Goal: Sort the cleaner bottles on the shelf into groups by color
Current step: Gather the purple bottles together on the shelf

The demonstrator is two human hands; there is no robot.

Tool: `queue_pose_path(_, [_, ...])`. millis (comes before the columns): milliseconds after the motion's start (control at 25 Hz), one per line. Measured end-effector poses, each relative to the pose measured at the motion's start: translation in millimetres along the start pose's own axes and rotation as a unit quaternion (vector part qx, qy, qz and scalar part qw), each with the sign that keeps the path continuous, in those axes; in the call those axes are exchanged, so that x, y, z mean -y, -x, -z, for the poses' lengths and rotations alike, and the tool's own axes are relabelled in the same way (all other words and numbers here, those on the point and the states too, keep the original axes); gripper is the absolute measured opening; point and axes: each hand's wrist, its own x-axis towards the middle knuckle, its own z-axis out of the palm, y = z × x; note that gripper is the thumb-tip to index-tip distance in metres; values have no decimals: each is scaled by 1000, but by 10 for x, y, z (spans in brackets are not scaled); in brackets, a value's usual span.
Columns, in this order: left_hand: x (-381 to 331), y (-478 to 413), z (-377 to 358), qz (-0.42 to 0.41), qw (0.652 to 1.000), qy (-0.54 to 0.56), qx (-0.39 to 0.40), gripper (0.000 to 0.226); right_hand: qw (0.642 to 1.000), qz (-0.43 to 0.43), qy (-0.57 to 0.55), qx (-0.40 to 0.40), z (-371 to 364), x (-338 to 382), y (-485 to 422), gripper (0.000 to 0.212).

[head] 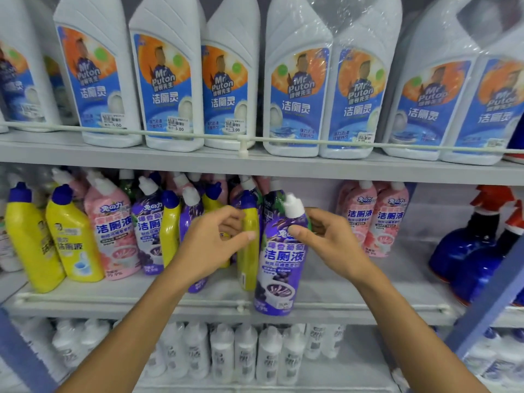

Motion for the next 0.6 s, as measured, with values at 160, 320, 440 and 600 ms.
queue_pose_path(160, [419, 24, 320, 52, 959, -215, -177, 40, 1000, -11, 21, -14, 270, -140, 5, 38])
queue_pose_path(320, [571, -188, 340, 96, 939, -276, -179, 44, 994, -28, 98, -36, 396, -280, -110, 26])
queue_pose_path(440, [583, -279, 246, 115, 938, -269, -185, 45, 991, -53, 102, -70, 438, -456, -105, 16])
queue_pose_path(600, [580, -279, 328, 131, 948, -249, -147, 37, 987, -71, 115, -84, 515, -606, -102, 31])
